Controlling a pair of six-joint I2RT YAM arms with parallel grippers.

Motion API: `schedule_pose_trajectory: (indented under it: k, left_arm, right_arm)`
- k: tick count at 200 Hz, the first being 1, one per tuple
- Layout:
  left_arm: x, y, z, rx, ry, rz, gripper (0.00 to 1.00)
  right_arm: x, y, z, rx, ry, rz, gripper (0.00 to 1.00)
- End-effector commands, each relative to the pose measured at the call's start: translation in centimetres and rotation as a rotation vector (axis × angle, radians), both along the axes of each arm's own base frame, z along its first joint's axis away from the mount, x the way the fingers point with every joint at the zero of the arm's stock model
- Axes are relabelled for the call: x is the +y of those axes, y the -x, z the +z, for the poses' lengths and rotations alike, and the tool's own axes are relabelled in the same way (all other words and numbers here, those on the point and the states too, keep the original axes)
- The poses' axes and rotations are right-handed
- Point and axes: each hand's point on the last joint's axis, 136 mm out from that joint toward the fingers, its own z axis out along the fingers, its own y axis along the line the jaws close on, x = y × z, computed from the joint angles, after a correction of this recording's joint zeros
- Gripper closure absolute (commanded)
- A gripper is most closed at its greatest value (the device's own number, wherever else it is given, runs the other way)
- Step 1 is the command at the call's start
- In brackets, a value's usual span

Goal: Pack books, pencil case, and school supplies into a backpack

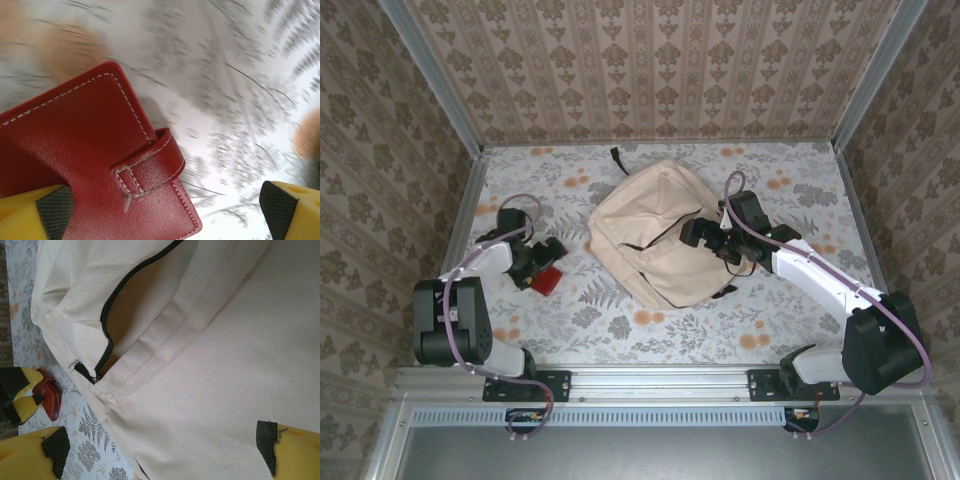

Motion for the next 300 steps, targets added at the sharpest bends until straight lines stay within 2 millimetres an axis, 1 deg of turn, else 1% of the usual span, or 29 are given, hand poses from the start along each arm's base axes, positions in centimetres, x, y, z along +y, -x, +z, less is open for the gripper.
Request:
schedule_pose_trajectory:
  k: [1, 15, 26, 44, 56, 74, 82, 87, 92, 94, 96, 107, 127, 150, 164, 181, 194, 213, 253, 280, 300]
  left_arm:
    - [-4.5, 1.9, -1.0, 0.074, 0.107, -0.109, 0.0]
    - [-6.6, 2.9, -0.9, 0.088, 0.11, -0.175, 0.01]
    - [-7.8, 3.7, -0.8, 0.097, 0.095, -0.223, 0.01]
    - [-8.5, 5.0, -0.3, 0.109, 0.037, -0.289, 0.01]
    - [-8.9, 5.4, 0.7, 0.099, 0.022, -0.331, 0.02]
    - [-9.1, 5.3, 2.8, 0.044, 0.021, -0.365, 0.03]
    - [-9.0, 5.0, 3.9, 0.001, 0.016, -0.367, 0.03]
    - [-8.8, 4.9, 4.4, -0.018, 0.008, -0.362, 0.03]
    - [-8.5, 4.7, 4.9, -0.037, 0.002, -0.352, 0.03]
    - [-8.4, 4.6, 5.0, -0.042, 0.001, -0.349, 0.03]
    - [-8.3, 4.6, 5.1, -0.045, 0.002, -0.345, 0.03]
    - [-7.6, 4.6, 5.4, -0.054, 0.007, -0.315, 0.03]
    - [-6.4, 5.0, 4.7, -0.029, 0.037, -0.239, 0.08]
    - [-5.5, 5.6, 3.2, 0.001, 0.103, -0.15, 0.18]
    - [-4.8, 5.9, 2.4, 0.013, 0.137, -0.091, 0.25]
    - [-4.6, 5.9, 2.0, 0.003, 0.181, -0.053, 0.35]
    - [-4.9, 5.9, 1.6, 0.003, 0.208, -0.046, 0.38]
    - [-4.9, 5.9, 1.2, 0.018, 0.208, -0.045, 0.45]
    - [-4.3, 5.8, -0.3, 0.065, 0.162, -0.048, 0.55]
    - [-4.3, 5.6, -0.7, 0.07, 0.159, -0.054, 0.56]
    - [-4.1, 5.8, -1.3, 0.091, 0.142, -0.055, 0.57]
  right_arm:
    - [0.2, 0.0, 0.8, -0.004, -0.012, -0.01, 0.0]
    - [0.2, -0.1, 0.7, -0.002, -0.013, -0.011, 0.01]
    - [0.3, -0.1, 0.6, -0.001, -0.012, -0.009, 0.01]
    - [0.5, 0.0, 0.7, -0.005, -0.007, 0.001, 0.01]
    - [0.8, 0.0, 0.8, -0.009, 0.003, 0.01, 0.01]
    - [1.7, 0.2, 0.9, -0.016, 0.023, 0.045, 0.02]
    - [2.3, 0.3, 1.0, -0.02, 0.035, 0.065, 0.02]
    - [2.9, 0.4, 1.0, -0.021, 0.039, 0.083, 0.02]
    - [3.4, 0.4, 1.4, -0.034, 0.039, 0.1, 0.03]
    - [3.7, 0.4, 0.8, -0.019, 0.048, 0.107, 0.03]
    - [3.9, 0.4, 0.7, -0.018, 0.052, 0.113, 0.03]
    - [5.5, 0.5, 0.7, -0.027, 0.069, 0.153, 0.04]
    - [8.9, 1.1, 0.5, -0.044, 0.103, 0.239, 0.07]
    - [12.7, 1.8, -0.2, -0.037, 0.134, 0.334, 0.12]
    - [14.5, 2.2, -0.8, -0.026, 0.145, 0.379, 0.14]
    - [16.0, 2.5, -1.5, -0.011, 0.15, 0.411, 0.17]
    - [16.6, 2.6, -2.1, 0.004, 0.153, 0.421, 0.19]
    - [16.8, 2.6, -2.7, 0.02, 0.153, 0.42, 0.19]
    - [16.6, 2.7, -2.8, 0.029, 0.158, 0.415, 0.2]
    - [16.4, 2.7, -2.8, 0.03, 0.167, 0.411, 0.2]
    - [16.3, 2.8, -2.9, 0.031, 0.172, 0.411, 0.2]
